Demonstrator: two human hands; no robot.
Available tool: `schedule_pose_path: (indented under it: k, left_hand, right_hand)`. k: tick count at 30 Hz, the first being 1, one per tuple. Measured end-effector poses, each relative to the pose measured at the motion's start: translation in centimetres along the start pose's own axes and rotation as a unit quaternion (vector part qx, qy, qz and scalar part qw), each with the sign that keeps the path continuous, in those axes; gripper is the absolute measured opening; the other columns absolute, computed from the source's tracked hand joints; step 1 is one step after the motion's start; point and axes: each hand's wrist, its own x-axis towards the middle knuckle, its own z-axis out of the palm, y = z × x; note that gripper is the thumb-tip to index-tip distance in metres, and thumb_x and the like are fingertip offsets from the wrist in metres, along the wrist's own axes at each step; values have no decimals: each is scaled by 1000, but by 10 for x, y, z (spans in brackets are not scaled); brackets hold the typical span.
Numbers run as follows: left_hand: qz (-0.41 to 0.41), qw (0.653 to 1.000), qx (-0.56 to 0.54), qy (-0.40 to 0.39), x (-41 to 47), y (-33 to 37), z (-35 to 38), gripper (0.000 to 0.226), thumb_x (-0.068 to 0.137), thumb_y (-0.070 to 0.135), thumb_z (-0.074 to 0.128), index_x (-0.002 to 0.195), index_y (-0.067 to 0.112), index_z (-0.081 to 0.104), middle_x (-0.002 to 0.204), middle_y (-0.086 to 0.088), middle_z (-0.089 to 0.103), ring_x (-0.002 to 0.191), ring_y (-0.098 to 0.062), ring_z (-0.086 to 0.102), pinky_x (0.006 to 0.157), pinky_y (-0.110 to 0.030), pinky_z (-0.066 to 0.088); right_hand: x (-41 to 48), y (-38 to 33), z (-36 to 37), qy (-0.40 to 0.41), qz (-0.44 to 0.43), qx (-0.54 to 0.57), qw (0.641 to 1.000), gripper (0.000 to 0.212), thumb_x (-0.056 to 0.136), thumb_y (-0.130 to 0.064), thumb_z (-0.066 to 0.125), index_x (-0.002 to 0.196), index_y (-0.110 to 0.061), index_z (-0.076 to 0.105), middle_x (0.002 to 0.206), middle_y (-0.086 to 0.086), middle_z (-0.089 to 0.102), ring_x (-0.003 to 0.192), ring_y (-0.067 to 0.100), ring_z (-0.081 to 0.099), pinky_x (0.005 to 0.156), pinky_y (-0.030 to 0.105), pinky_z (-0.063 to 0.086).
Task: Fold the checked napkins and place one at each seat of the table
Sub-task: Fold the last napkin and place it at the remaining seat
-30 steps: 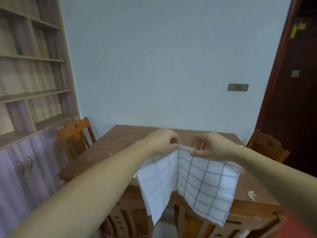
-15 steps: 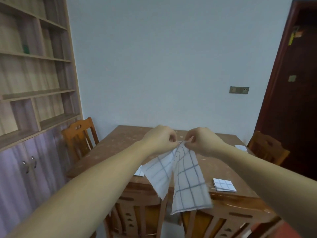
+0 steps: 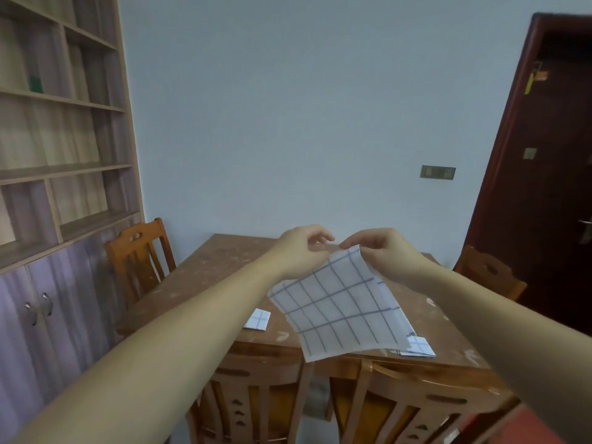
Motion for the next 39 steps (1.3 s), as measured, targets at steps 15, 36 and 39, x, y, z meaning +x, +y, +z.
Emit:
schedule_pose_path:
  k: [15,36,39]
  left_hand:
    - [-3,991,-116,-71,12,-10,6,12,80,29,75,84,18,76,88,6,75,87,-7,68,89,-30,50]
    - [-6,960,-261,103,36,-9,29,9,90,14,68,85,7,73,70,4,66,60,1,59,63,-19,49]
    - [-16,952,-272,142,42,-19,26,11,89,15,69,80,9,72,76,-4,66,72,-12,58,71,-27,47]
  right_hand:
    - [14,11,-17,1,42,127,991,11,86,-6,68,79,-12,74,73,5,69,73,22,60,75,37,51]
    - [15,40,-21,-45,53,-148,986,23,89,-32,69,102,-14,76,67,0,62,48,-4,52,45,8,36]
    - [12,54,-24,-31,69,-149,986,37,91,-39,65,103,-5,73,74,14,68,58,9,59,53,20,45]
